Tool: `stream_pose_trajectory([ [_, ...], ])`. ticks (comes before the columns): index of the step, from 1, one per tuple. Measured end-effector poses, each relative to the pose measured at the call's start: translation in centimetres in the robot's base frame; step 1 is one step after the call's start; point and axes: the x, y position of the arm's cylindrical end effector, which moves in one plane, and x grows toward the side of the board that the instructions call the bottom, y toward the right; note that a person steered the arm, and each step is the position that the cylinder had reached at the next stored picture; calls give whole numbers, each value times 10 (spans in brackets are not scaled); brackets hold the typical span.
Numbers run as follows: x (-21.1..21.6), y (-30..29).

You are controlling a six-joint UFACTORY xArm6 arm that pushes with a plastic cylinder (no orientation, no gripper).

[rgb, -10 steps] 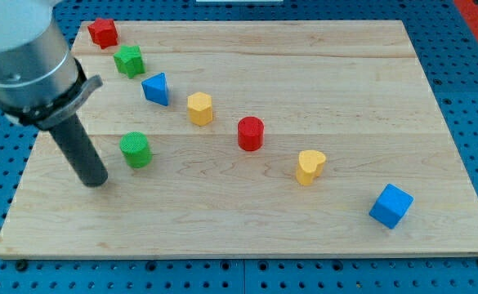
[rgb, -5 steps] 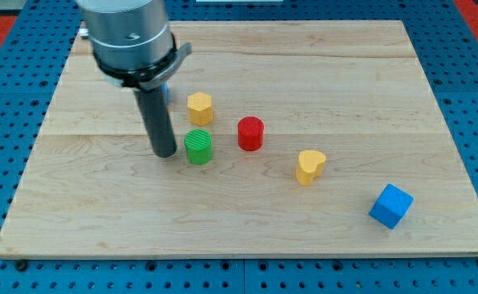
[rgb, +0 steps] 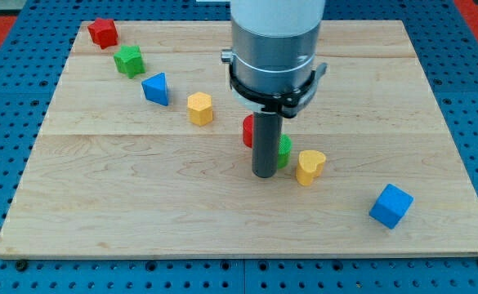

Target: Place the green circle diagonal to the red circle

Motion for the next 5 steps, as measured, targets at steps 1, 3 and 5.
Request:
stream_pose_trajectory([
  [1,3,19],
  [3,43,40],
  [5,104,41],
])
